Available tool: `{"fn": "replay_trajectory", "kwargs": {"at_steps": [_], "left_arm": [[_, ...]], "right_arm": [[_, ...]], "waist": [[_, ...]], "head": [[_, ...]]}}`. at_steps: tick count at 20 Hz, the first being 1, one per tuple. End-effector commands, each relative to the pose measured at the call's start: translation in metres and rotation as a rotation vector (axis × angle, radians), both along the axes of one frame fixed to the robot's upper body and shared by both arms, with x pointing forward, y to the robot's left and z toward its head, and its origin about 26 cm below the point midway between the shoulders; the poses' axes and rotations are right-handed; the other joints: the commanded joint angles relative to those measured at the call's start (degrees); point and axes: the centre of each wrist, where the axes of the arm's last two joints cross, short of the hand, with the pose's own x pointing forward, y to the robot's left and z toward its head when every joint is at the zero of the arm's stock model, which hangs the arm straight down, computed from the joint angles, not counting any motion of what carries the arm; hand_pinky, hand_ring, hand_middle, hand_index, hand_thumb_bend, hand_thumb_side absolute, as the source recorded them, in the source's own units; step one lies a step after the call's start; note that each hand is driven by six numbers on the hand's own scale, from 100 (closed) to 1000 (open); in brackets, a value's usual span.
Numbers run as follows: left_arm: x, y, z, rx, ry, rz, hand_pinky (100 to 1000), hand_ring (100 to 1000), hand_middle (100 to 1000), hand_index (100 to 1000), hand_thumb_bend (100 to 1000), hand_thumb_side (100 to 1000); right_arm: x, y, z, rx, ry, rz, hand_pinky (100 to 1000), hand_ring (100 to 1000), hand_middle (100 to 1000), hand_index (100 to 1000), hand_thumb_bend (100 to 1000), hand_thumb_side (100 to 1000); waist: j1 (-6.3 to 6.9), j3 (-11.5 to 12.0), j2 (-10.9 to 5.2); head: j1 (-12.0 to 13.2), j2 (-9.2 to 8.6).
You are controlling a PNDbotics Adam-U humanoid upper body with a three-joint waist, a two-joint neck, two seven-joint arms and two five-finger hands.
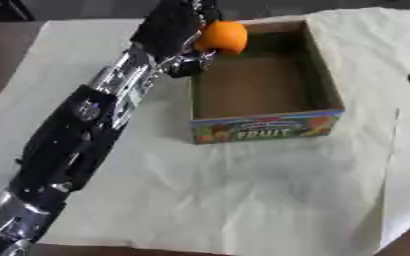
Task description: Pick up objects on the table and place them in the box.
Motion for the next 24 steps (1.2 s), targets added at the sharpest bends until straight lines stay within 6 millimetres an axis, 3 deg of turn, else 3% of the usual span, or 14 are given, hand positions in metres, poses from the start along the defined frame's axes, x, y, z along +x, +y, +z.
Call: {"fn": "replay_trajectory", "kwargs": {"at_steps": [1, 13, 19, 22, 24], "left_arm": [[0.002, -0.003, 0.003, 0.051, -0.014, 0.009, 367, 474, 616, 679, 100, 190], [0.011, -0.002, -0.004, 0.207, -0.049, 0.041, 591, 691, 764, 777, 105, 100], [0.011, -0.001, -0.008, 0.260, -0.030, 0.064, 661, 769, 826, 859, 425, 112], [0.010, -0.002, -0.005, 0.228, -0.041, 0.075, 649, 760, 828, 885, 477, 207], [0.008, -0.003, -0.001, 0.173, -0.061, 0.061, 634, 747, 822, 887, 460, 193]], "right_arm": [[-0.001, 0.004, 0.007, 0.001, -0.024, 0.028, 959, 919, 689, 833, 100, 1000], [0.000, 0.011, 0.008, -0.004, -0.014, 0.070, 961, 922, 689, 834, 100, 999], [0.000, 0.012, 0.007, -0.003, -0.010, 0.074, 962, 922, 688, 834, 100, 999], [-0.001, 0.012, 0.007, -0.001, -0.008, 0.077, 962, 923, 688, 835, 100, 999], [-0.001, 0.013, 0.007, -0.001, -0.005, 0.082, 962, 923, 688, 835, 100, 999]], "waist": [[-0.20, -0.4, -0.92], [0.16, -1.9, -0.27], [-0.08, -1.9, -0.26], [-0.20, -1.8, -0.32], [-0.27, -1.9, -0.35]], "head": [[0.6, -0.83], [1.9, -0.86], [2.2, -0.70], [2.2, -0.72], [2.2, -0.71]]}}
